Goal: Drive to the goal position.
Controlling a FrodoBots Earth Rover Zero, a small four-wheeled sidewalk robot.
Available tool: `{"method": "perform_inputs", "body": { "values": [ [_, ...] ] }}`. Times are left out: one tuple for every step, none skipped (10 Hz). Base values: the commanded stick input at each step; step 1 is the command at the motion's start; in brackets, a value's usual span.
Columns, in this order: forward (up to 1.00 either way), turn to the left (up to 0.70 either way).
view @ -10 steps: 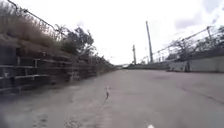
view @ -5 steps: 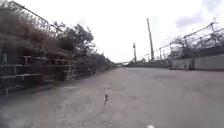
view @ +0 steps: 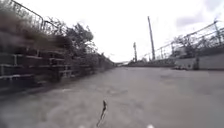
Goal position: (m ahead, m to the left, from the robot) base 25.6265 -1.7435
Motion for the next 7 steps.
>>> {"method": "perform_inputs", "body": {
  "values": [
    [0.70,0.00],
    [0.70,0.00],
    [0.70,0.00],
    [0.70,0.00],
    [0.70,0.00],
    [0.70,0.00],
    [0.70,0.00]
  ]
}}
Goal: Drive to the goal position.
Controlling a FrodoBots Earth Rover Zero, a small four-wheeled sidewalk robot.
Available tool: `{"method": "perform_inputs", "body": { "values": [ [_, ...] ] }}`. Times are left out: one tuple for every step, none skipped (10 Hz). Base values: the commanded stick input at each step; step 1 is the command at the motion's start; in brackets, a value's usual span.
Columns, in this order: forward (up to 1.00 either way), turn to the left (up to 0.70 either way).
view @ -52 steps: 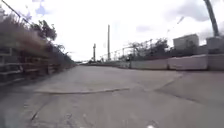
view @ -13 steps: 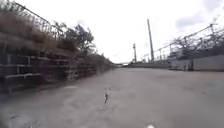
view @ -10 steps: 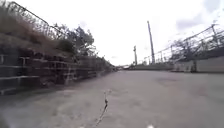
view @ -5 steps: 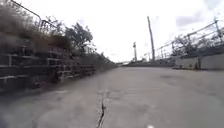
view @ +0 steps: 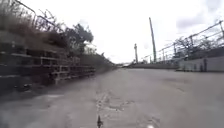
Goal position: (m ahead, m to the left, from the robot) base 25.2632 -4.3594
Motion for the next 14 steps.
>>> {"method": "perform_inputs", "body": {
  "values": [
    [0.70,0.00],
    [0.70,0.00],
    [0.70,0.00],
    [0.70,0.00],
    [0.70,0.00],
    [0.70,0.00],
    [0.70,0.00],
    [0.70,0.00],
    [0.70,0.00],
    [0.70,0.00],
    [0.70,0.00],
    [0.70,0.00],
    [0.70,0.00],
    [0.70,0.00]
  ]
}}
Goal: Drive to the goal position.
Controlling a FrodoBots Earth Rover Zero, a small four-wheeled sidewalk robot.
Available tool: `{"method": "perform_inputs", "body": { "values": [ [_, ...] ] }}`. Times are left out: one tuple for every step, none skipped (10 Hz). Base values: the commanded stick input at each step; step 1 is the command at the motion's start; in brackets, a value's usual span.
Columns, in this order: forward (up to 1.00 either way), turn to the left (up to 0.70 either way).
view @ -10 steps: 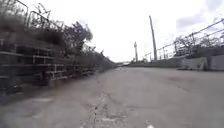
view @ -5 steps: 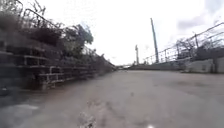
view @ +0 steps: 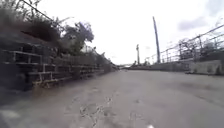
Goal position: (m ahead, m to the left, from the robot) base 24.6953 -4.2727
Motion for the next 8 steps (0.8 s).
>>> {"method": "perform_inputs", "body": {
  "values": [
    [0.70,0.00],
    [0.70,0.00],
    [0.70,0.00],
    [0.70,0.00],
    [0.70,0.00],
    [0.70,0.00],
    [0.70,0.00],
    [0.70,0.00]
  ]
}}
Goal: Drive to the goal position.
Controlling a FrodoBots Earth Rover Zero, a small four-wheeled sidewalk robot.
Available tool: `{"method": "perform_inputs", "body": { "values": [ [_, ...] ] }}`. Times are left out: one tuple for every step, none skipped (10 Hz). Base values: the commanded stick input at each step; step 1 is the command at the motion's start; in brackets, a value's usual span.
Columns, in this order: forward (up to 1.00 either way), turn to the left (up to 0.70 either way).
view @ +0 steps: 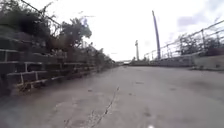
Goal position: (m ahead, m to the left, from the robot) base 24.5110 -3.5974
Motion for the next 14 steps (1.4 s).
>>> {"method": "perform_inputs", "body": {
  "values": [
    [0.70,0.00],
    [0.70,0.00],
    [0.70,0.00],
    [0.70,0.00],
    [0.70,0.00],
    [0.70,0.00],
    [0.70,0.00],
    [0.70,0.00],
    [0.70,0.00],
    [0.70,0.00],
    [0.70,0.00],
    [0.70,0.00],
    [0.70,0.00],
    [0.70,0.00]
  ]
}}
